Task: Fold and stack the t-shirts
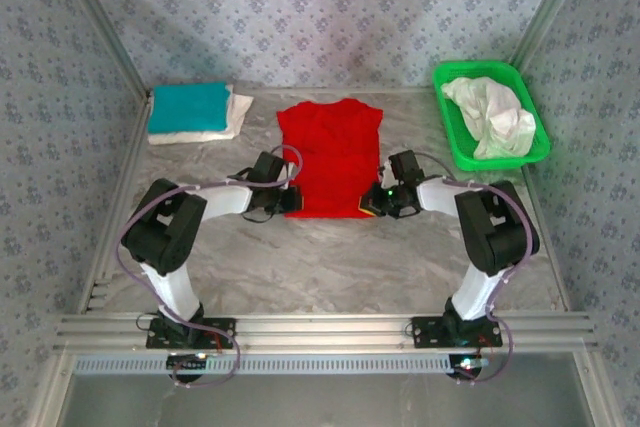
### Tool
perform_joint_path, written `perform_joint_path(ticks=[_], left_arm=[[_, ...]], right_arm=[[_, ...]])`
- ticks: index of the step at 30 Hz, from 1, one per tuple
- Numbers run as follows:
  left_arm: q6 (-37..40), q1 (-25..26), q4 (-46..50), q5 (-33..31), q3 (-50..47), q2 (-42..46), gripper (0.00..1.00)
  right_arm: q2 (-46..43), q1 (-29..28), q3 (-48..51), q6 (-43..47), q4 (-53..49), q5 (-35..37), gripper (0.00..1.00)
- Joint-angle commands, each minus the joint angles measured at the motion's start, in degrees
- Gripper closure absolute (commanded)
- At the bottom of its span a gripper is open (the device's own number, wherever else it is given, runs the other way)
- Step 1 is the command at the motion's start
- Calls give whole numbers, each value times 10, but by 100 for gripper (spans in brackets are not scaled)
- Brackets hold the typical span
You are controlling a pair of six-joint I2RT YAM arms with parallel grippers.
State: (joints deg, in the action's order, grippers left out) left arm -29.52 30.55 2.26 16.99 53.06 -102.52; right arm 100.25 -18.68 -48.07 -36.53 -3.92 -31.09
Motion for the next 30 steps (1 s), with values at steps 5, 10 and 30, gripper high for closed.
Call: perform_joint_path(ticks=[5, 10, 30], left_arm=[[-32, 7, -20, -19, -80, 23, 98], [-50, 21, -15, -22, -118, 47, 98], [-95, 69, 131, -80, -154, 251, 94]], right_arm=[[9, -3, 53, -19, 23, 5, 100], [-11, -14, 89, -31, 17, 6, 100], [-263, -44, 129, -57, -151, 50, 92]])
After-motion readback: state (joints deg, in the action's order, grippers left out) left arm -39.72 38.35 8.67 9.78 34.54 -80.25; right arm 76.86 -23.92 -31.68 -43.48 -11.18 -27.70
